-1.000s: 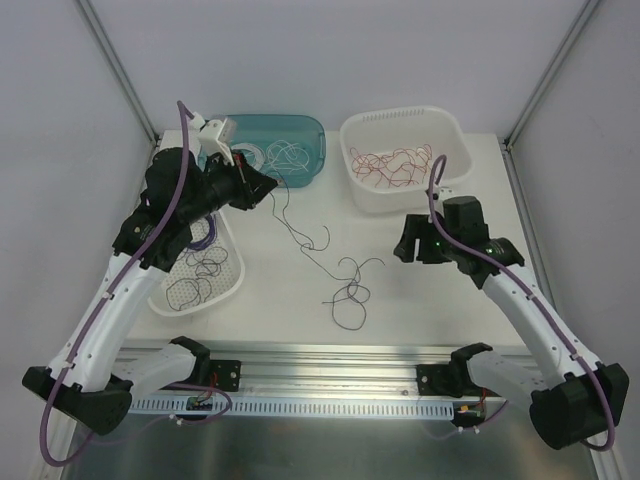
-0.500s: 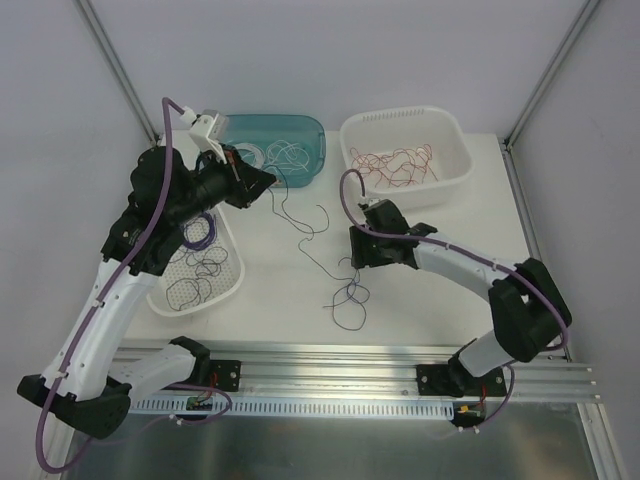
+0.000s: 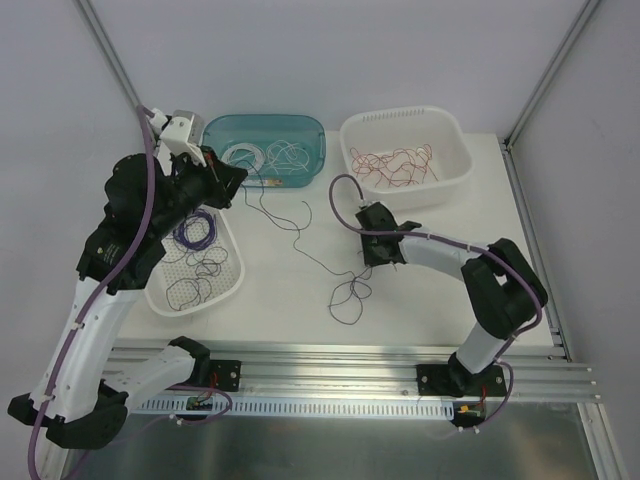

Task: Untangle the cables

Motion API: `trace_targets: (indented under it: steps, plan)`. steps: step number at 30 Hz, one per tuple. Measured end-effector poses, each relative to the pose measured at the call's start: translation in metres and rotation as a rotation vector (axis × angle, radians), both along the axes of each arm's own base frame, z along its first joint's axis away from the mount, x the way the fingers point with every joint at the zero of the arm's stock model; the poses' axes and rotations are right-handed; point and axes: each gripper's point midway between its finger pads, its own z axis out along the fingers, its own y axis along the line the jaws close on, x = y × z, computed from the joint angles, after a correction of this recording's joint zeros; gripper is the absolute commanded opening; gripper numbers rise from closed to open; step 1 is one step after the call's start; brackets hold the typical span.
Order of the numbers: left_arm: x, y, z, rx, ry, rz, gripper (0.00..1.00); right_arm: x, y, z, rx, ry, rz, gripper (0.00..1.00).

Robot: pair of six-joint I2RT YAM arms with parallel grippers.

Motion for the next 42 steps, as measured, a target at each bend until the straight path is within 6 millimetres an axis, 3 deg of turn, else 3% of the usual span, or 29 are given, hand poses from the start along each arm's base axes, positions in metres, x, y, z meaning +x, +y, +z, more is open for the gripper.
trace_targets:
  steps: [3,9,11,16,19,22,32,37,42]
  plan:
    - [0.005,0.019,-0.003,0.066,0.0,0.096,0.0,0.006,-0.03,0.004,-0.038,-0.019,-0.075,0.01]
    - [0.017,0.073,0.001,0.213,-0.008,0.355,0.0,0.015,-0.147,0.036,-0.091,-0.065,-0.404,0.01]
    - [0.019,0.092,0.003,0.258,-0.009,0.442,0.0,0.014,-0.176,0.051,-0.088,-0.086,-0.496,0.01]
    - [0.022,0.134,0.011,0.349,-0.013,0.628,0.0,0.003,-0.208,0.072,-0.061,-0.111,-0.621,0.01]
    - [0.021,0.153,0.021,0.376,-0.016,0.709,0.0,-0.005,-0.215,0.071,-0.037,-0.091,-0.652,0.01]
    - [0.019,0.159,0.039,0.363,-0.042,0.74,0.0,-0.011,-0.208,0.069,0.012,-0.063,-0.647,0.01]
    - [0.013,0.144,0.109,0.225,-0.181,0.673,0.0,-0.017,-0.167,0.074,0.15,-0.035,-0.528,0.03]
    - [0.013,0.151,0.112,0.229,-0.184,0.71,0.0,-0.024,-0.154,0.069,0.174,-0.006,-0.481,0.04]
    - [0.017,0.165,0.103,0.287,-0.158,0.788,0.0,-0.028,-0.145,0.066,0.186,0.01,-0.446,0.04]
